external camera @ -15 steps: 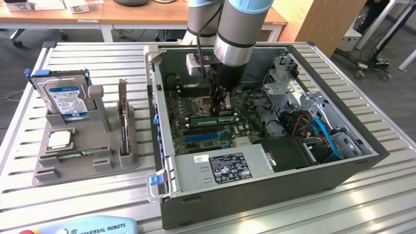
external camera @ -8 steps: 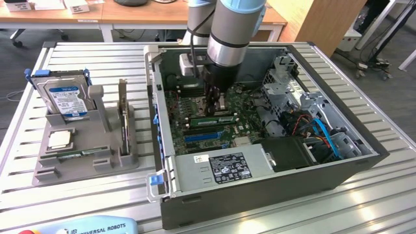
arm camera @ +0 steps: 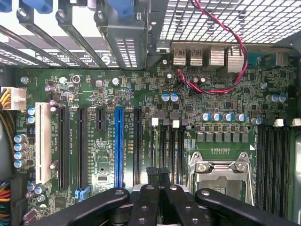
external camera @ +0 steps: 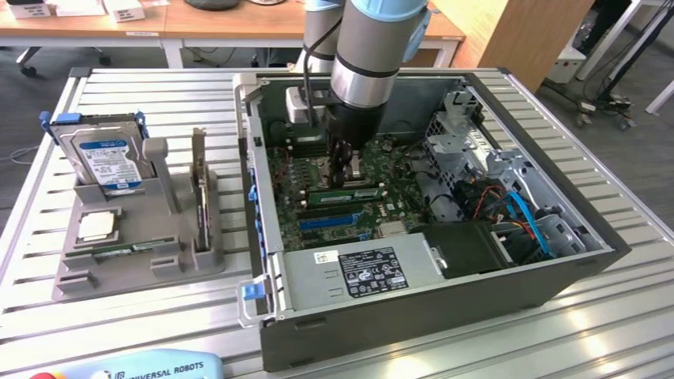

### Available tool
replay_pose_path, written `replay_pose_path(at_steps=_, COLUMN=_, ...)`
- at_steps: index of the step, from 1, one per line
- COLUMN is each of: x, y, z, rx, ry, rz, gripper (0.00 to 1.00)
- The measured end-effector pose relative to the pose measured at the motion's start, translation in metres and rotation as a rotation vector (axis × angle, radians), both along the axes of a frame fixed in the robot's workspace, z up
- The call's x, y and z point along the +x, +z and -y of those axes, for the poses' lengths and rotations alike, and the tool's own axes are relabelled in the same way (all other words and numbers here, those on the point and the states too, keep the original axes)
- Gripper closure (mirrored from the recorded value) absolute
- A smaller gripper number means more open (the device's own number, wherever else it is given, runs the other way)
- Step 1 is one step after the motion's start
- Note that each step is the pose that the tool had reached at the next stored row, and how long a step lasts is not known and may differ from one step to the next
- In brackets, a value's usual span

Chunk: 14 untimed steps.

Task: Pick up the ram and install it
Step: 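Press down the ram until it locks into place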

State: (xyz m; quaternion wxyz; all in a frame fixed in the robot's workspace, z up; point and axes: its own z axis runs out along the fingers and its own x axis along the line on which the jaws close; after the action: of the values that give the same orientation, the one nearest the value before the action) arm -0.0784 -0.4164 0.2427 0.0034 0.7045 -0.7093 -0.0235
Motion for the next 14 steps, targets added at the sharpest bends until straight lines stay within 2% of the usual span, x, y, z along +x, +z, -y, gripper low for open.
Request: replay_pose_path(at_steps=14, x=-0.0014, y=-0.0014, z=0.0, rx=0.0, ry=0.0, rz=0.0, gripper=0.9)
